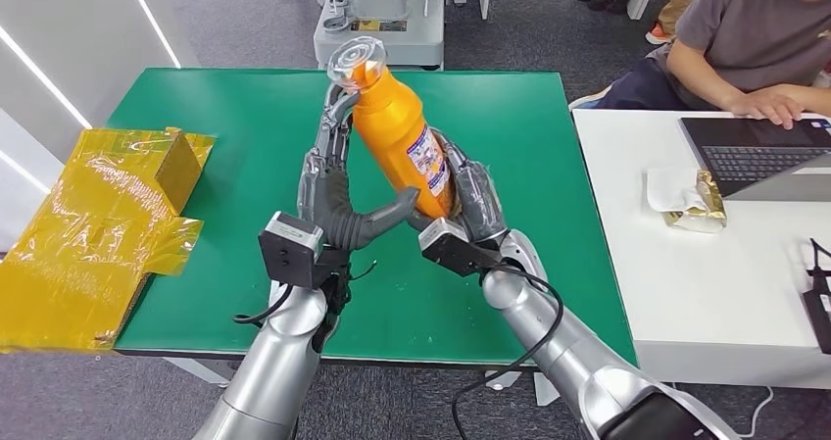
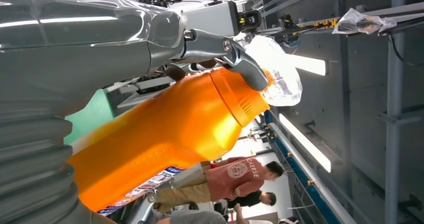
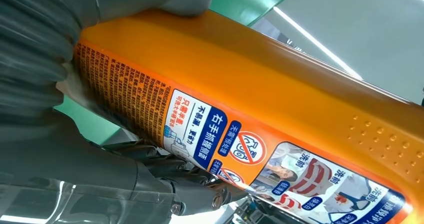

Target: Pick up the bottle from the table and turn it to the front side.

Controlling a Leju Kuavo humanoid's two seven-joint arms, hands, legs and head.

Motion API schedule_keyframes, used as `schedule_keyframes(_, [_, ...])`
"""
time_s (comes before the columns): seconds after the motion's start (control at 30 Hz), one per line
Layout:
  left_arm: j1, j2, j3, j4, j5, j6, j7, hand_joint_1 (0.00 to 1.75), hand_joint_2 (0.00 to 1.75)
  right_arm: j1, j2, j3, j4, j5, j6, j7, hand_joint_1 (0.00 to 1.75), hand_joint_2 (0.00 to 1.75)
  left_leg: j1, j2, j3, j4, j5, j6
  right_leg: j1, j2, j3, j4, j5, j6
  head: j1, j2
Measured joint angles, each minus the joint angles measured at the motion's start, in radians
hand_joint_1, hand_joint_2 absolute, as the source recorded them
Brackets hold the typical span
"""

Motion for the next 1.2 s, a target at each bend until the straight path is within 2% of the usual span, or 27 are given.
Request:
schedule_keyframes(0.3, [-0.009, 0.0, 0.0, 0.022, 0.027, -0.008, 0.025, 0.0, 1.75, -0.004, 0.0, 0.028, 0.032, -0.026, -0.036, 0.0, 1.75, 1.75, 0.0, 0.0, 0.0, 0.0, 0.0, 0.0, 0.0, 0.0, 0.0, 0.0, 0.0, 0.0, 0.0, 0.0])
schedule_keyframes(0.53, [-0.02, 0.0, 0.0, 0.041, 0.044, 0.008, 0.02, 0.0, 1.75, 0.003, -0.001, 0.052, 0.029, -0.056, -0.169, 0.0, 1.75, 1.75, 0.0, 0.0, 0.0, 0.0, 0.0, 0.0, 0.0, 0.0, 0.0, 0.0, 0.0, 0.0, 0.0, 0.0])
schedule_keyframes(0.7, [-0.025, 0.004, 0.003, 0.064, 0.06, 0.038, 0.016, 0.0, 1.75, 0.019, -0.005, 0.035, -0.016, -0.053, -0.267, -0.005, 1.75, 1.75, 0.0, 0.001, 0.0, 0.0, 0.0, 0.0, 0.0, 0.001, 0.0, 0.0, 0.0, 0.0, 0.0, 0.0])
schedule_keyframes(1.2, [-0.025, 0.027, 0.012, 0.126, 0.068, 0.048, -0.012, 0.0, 1.75, 0.074, -0.021, -0.07, -0.159, 0.004, -0.271, -0.007, 1.75, 1.75, 0.0, 0.001, 0.0, 0.0, 0.0, 0.0, 0.0, 0.001, -0.001, 0.0, 0.0, 0.0, 0.0, 0.0])
